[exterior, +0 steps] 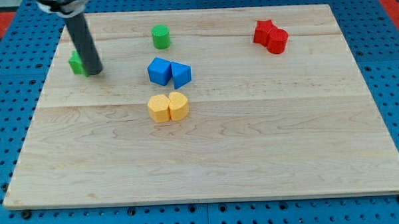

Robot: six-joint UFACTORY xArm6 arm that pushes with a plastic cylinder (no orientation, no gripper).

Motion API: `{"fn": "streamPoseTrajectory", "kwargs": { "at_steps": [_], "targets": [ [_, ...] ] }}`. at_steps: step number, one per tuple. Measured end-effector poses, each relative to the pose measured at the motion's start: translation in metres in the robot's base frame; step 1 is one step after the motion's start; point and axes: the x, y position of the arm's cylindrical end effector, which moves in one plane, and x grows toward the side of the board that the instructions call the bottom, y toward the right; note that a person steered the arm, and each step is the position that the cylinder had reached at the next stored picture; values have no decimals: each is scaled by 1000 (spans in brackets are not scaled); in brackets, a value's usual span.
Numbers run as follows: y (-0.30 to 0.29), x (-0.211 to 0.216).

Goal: Move the green blocks diagonally top left to the yellow blocks

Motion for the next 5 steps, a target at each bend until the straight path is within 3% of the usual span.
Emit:
{"fn": "streamPoseTrajectory", "kwargs": {
  "at_steps": [3,5],
  "targets": [
    [188,-21],
    [194,-71]
  ]
}}
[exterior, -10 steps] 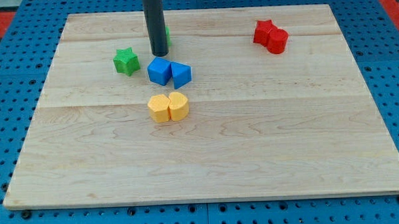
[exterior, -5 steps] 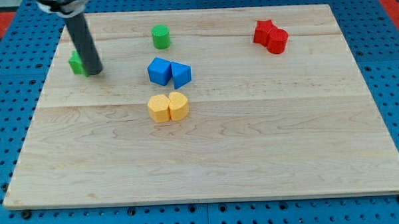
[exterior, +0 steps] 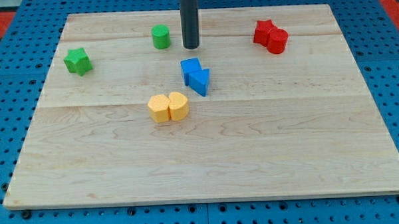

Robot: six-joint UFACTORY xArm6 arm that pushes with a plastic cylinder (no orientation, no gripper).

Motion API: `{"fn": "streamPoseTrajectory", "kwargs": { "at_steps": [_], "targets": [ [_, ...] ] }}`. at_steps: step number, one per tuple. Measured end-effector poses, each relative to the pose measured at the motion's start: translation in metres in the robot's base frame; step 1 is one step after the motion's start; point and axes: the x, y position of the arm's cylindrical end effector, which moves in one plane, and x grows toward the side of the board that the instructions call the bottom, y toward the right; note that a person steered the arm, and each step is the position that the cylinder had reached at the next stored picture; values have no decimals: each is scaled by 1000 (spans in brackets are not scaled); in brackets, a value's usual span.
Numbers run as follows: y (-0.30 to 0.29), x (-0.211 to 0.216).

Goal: Move the green blocks diagonally top left to the yellow blocks

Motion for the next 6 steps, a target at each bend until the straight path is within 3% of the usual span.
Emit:
{"fn": "streamPoseTrajectory", "kwargs": {
  "at_steps": [1,3,4,5,6],
  "targets": [
    [4,-17],
    [-95,-33],
    [-148,0],
    [-159,16],
    [-115,53]
  ]
}}
